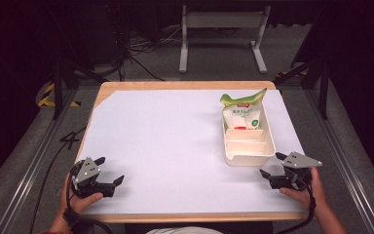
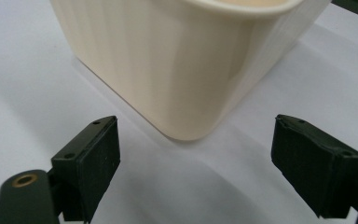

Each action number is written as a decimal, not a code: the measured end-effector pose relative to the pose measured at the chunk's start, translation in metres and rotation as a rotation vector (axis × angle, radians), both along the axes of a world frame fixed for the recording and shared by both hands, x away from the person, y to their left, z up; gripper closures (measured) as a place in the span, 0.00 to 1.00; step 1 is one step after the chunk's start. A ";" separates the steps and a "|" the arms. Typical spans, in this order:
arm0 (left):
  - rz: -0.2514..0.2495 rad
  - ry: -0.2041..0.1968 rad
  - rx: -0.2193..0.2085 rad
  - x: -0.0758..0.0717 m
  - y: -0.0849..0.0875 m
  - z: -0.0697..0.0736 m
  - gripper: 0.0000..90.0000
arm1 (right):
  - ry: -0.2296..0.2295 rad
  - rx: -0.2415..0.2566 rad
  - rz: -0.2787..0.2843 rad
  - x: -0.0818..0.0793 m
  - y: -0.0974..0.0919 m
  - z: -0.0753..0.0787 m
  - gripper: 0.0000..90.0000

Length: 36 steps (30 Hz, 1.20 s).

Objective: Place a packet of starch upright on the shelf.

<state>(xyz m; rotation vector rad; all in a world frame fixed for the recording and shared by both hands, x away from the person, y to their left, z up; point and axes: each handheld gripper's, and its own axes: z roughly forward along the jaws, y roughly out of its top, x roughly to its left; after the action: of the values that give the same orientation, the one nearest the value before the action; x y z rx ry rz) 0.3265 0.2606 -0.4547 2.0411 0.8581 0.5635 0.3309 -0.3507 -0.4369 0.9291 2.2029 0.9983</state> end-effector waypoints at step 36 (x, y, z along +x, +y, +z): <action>-0.033 -0.010 0.046 0.006 -0.007 0.001 0.08 | 0.009 -0.001 -0.003 0.001 0.000 -0.001 0.17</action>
<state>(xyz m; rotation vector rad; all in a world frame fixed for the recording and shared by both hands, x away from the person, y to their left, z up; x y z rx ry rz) 0.3327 0.2539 -0.4540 2.0885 0.8105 0.5797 0.3320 -0.3505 -0.4383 0.9382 2.2089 0.9934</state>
